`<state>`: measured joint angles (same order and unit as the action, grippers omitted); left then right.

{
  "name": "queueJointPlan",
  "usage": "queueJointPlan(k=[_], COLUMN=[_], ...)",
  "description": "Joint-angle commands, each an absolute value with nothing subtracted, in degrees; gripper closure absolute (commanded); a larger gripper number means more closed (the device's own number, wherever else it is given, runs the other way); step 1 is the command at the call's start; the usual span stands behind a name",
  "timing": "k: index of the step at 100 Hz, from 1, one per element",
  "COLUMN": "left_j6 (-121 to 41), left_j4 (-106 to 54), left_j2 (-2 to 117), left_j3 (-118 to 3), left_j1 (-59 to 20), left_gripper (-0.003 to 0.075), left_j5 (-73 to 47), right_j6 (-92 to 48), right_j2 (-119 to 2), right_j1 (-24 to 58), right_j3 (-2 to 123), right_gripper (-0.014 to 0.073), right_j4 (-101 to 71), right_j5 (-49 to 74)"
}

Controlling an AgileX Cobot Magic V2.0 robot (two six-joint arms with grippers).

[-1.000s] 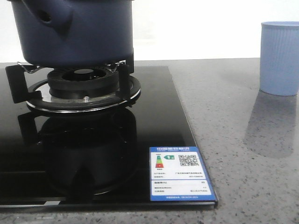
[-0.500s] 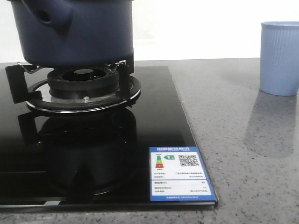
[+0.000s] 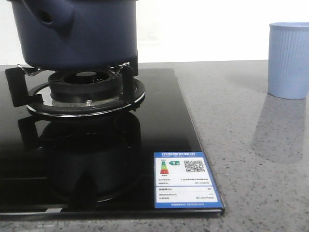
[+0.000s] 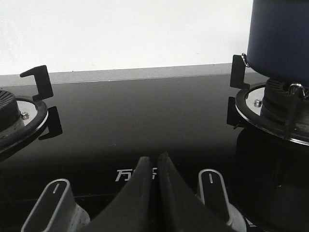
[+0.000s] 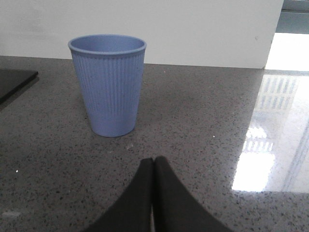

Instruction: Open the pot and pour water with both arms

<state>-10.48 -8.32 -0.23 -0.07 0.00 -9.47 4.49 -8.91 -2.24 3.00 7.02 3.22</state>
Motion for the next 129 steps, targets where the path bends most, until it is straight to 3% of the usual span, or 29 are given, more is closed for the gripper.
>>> queueJointPlan(k=[1,30,129], left_j6=[-10.01,-10.01,-10.01], left_j4=[-8.85,-8.85,-8.85], left_j2=[-1.64,-1.64,-1.64], left_j3=[0.76,0.76,0.76], left_j1=[0.06,0.06,0.06], left_gripper=[0.0736,0.0736,0.0736], left_j5=[-5.37,-5.37,-5.37], right_j6=[3.76,3.98,3.98], right_j2=[-6.33,1.79,1.80], right_j1=[-2.28,-2.28,-2.28], right_j3=[2.09,-1.47,-1.47], right_gripper=[0.0654,0.0654,0.0654], right_j4=[6.86,4.43,4.72], right_j5=[-0.83,3.20,5.32])
